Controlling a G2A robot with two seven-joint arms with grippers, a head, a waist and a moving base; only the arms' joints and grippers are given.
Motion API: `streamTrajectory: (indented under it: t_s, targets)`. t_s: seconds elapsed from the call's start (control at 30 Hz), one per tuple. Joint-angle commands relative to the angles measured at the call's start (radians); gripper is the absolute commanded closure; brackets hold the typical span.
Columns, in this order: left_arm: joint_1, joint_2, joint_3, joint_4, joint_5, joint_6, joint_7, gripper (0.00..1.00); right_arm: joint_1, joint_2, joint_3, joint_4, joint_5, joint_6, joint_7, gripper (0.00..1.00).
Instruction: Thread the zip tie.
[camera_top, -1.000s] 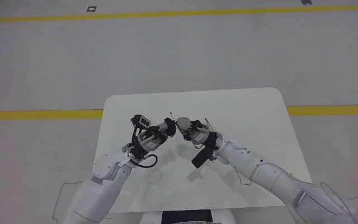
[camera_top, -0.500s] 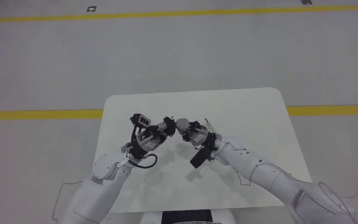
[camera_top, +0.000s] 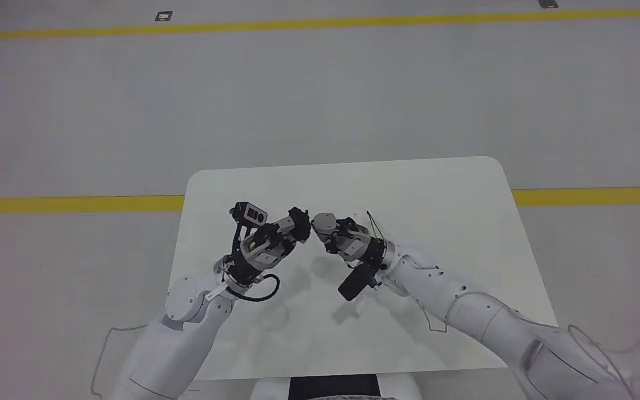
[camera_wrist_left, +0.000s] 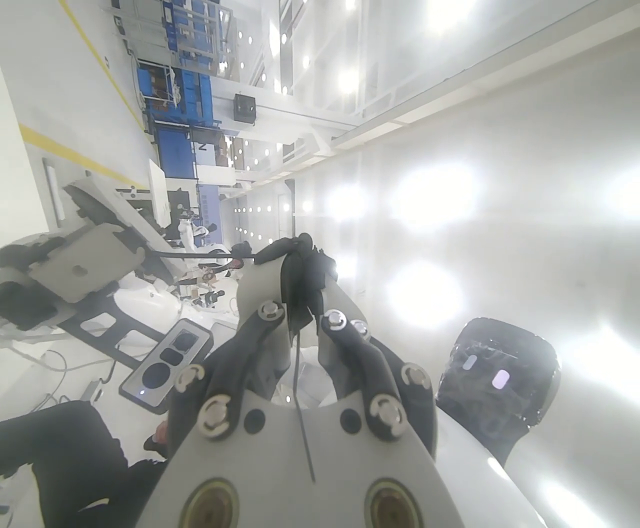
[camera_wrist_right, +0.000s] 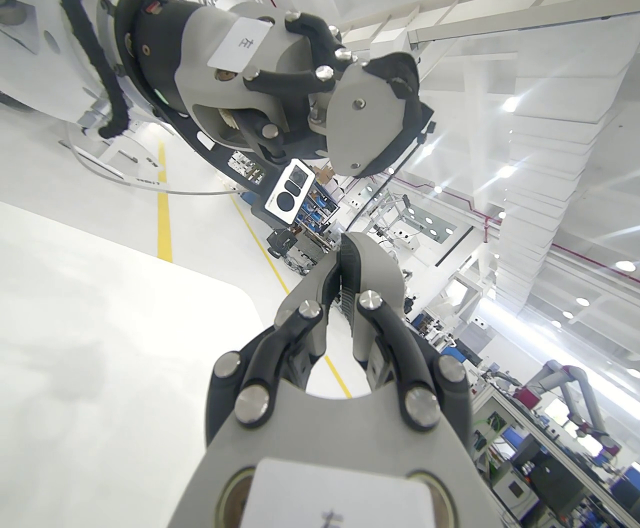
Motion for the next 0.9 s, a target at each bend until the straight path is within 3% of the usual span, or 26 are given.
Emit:
streamTrajectory:
  t_s: [0.0, 0.4, 0.43, 0.47, 0.73, 0.87]
  targets:
    - [0.0, 0.0, 0.0, 0.0, -0.002, -0.003, 0.0, 1.0, 0.0, 0.0, -0.001, 0.001, 0.0, 0.0, 0.0, 1.0]
    - [0.002, -0.002, -0.002, -0.003, -0.007, -0.012, 0.0, 1.0, -0.004, -0.001, 0.006, 0.005, 0.0, 0.0, 0.003, 0.99]
    - [0.002, -0.002, -0.002, -0.003, -0.005, -0.013, 0.001, 1.0, -0.01, -0.001, 0.014, 0.004, 0.0, 0.0, 0.004, 0.57]
    - [0.003, -0.002, -0.004, -0.002, -0.005, -0.014, 0.001, 1.0, -0.014, 0.0, 0.022, 0.003, 0.0, 0.0, 0.005, 0.0]
    - [0.01, -0.001, -0.024, 0.006, 0.004, -0.03, -0.009, 1.0, -0.091, 0.021, 0.146, -0.017, 0.017, 0.0, -0.043, 0.0]
    - [0.011, 0.001, -0.033, 0.017, 0.029, -0.033, -0.029, 1.0, -0.135, 0.044, 0.22, -0.041, 0.083, -0.103, -0.061, 0.0]
